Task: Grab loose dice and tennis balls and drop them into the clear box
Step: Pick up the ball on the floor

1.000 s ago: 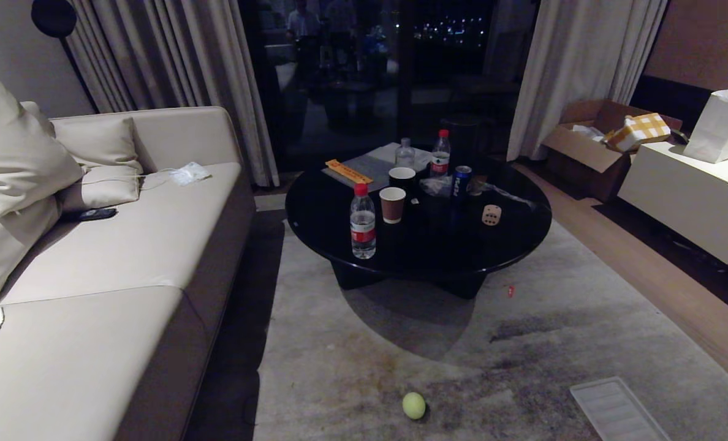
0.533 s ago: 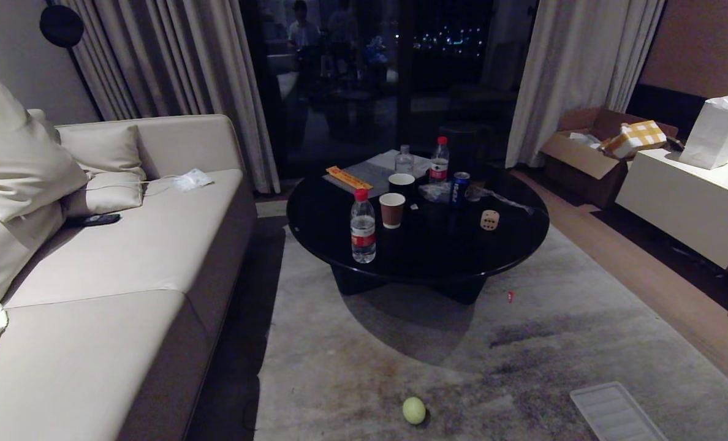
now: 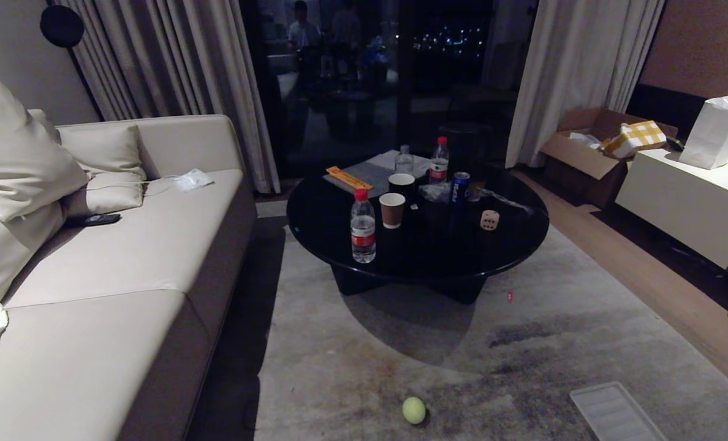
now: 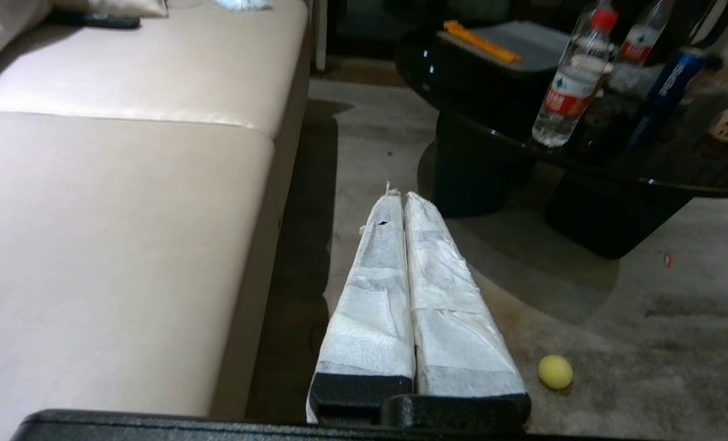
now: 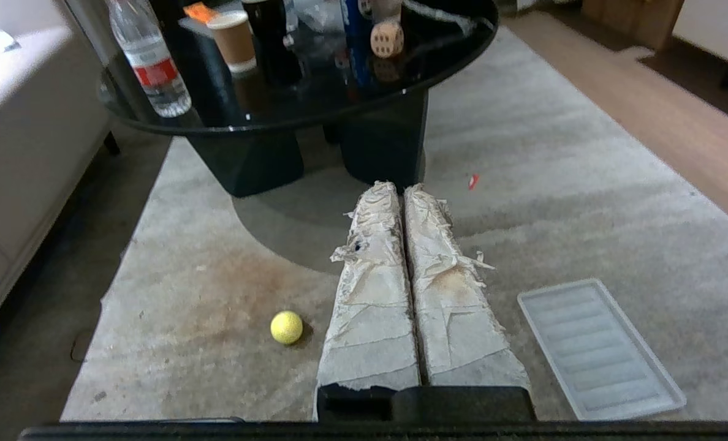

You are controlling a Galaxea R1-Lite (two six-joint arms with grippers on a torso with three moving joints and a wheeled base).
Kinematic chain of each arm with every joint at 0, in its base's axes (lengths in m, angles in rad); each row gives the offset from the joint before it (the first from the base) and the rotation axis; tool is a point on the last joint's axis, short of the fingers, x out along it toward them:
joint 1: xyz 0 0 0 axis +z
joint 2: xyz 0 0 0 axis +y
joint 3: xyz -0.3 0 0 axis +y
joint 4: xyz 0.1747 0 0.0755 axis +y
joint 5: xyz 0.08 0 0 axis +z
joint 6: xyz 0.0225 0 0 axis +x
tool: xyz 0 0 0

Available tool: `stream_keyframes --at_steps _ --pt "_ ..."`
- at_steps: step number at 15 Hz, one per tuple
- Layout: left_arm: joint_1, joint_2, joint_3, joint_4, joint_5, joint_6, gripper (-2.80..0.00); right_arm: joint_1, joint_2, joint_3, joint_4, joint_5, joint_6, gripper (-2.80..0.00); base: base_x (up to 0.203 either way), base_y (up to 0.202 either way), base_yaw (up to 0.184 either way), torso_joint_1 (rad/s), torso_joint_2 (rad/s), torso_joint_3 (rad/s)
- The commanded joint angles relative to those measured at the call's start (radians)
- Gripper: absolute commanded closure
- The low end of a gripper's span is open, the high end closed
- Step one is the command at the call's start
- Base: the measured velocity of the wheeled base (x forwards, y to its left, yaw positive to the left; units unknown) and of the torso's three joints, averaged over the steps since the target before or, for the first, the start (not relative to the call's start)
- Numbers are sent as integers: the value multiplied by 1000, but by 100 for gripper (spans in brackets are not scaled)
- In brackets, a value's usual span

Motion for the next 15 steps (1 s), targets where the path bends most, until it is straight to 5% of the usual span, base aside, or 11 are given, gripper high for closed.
stream_keyframes --at_steps 1,15 --pt "0 2 2 -1 0 -1 0 1 1 0 0 0 0 0 0 0 0 5 0 -161" --pt "0 2 2 -2 0 1 0 0 1 0 0 0 -3 0 0 0 0 3 2 -132"
